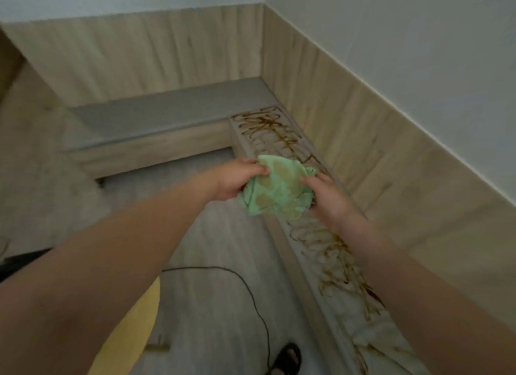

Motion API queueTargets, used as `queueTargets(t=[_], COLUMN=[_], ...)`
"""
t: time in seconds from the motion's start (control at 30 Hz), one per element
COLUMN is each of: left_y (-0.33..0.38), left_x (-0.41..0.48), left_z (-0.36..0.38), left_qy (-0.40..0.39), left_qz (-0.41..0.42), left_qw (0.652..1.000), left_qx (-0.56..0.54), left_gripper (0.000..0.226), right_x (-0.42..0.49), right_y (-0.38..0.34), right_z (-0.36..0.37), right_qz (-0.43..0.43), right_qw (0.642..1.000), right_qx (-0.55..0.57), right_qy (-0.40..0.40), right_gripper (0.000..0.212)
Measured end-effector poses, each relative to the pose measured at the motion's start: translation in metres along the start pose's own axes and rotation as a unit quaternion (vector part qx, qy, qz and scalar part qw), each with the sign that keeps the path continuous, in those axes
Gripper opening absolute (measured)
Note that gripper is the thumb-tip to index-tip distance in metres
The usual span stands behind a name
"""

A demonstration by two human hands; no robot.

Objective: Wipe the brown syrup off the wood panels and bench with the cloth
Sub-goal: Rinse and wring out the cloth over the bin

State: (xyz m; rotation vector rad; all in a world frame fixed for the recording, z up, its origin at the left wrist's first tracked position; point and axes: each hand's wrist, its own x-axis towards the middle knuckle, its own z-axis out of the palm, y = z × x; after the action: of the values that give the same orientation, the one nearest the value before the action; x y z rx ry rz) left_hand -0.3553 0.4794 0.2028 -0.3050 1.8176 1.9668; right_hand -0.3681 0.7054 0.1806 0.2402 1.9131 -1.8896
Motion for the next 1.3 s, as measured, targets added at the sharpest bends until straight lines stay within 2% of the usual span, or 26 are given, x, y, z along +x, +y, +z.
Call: queueTargets(t=[0.07,0.17,0.27,0.37,0.43,0.57,0.63,0.7,0.87,0.93,1.07,1.1,1.2,1.3], left_y=[-0.01,-0.064,-0.108,-0.14,-0.155,-0.196,-0.22,-0.242,-0.305,-0.326,-0.348,-0.352,-0.365,-0.38], left_x=[-0.025,-0.1,-0.178,-0.264,-0.303,-0.363,-0.379,-0.387,-0.389,-0.381,-0.365,-0.362,-0.361,-0.358], left_z=[-0.009,-0.079,-0.144,-0.215,-0.25,-0.307,-0.331,-0.35,-0.389,-0.396,-0.402,-0.408,-0.426,-0.453], left_qy=[0.025,0.08,0.119,0.148,0.166,0.156,0.152,0.189,0.322,0.358,0.421,0.417,0.346,0.367], left_qz=[0.009,0.025,0.031,0.023,0.026,0.054,0.051,0.025,-0.032,-0.06,-0.126,-0.145,-0.164,-0.196], left_qw=[0.999,0.993,0.987,0.981,0.974,0.957,0.952,0.949,0.916,0.899,0.859,0.856,0.884,0.887], left_qx=[-0.039,-0.087,-0.106,-0.124,-0.15,-0.239,-0.26,-0.25,-0.238,-0.246,-0.261,-0.269,-0.27,-0.199], left_gripper=[0.02,0.015,0.024,0.035,0.033,0.035,0.044,0.046,0.016,0.01,0.016,0.019,0.042,0.052], right_x=[-0.007,-0.032,-0.064,-0.103,-0.118,-0.141,-0.144,-0.144,-0.115,-0.1,-0.072,-0.064,-0.049,-0.031], right_y=[0.01,0.047,0.076,0.097,0.11,0.141,0.153,0.164,0.198,0.212,0.233,0.239,0.248,0.265], right_z=[0.027,0.136,0.227,0.322,0.366,0.439,0.466,0.487,0.535,0.554,0.59,0.6,0.621,0.641], right_qz=[0.004,0.032,0.042,0.021,0.026,0.131,0.173,0.167,0.097,0.087,0.095,0.107,0.107,0.092], right_qw=[0.999,0.991,0.98,0.967,0.965,0.937,0.915,0.908,0.93,0.922,0.873,0.863,0.837,0.824], right_qx=[-0.046,-0.112,-0.141,-0.171,-0.144,-0.022,0.034,0.036,-0.134,-0.192,-0.318,-0.34,-0.384,-0.413], right_qy=[0.002,-0.064,-0.135,-0.189,-0.22,-0.324,-0.363,-0.383,-0.328,-0.326,-0.357,-0.359,-0.375,-0.377], right_gripper=[0.042,0.046,0.047,0.062,0.059,0.053,0.044,0.039,0.021,0.015,0.022,0.023,0.028,0.042])
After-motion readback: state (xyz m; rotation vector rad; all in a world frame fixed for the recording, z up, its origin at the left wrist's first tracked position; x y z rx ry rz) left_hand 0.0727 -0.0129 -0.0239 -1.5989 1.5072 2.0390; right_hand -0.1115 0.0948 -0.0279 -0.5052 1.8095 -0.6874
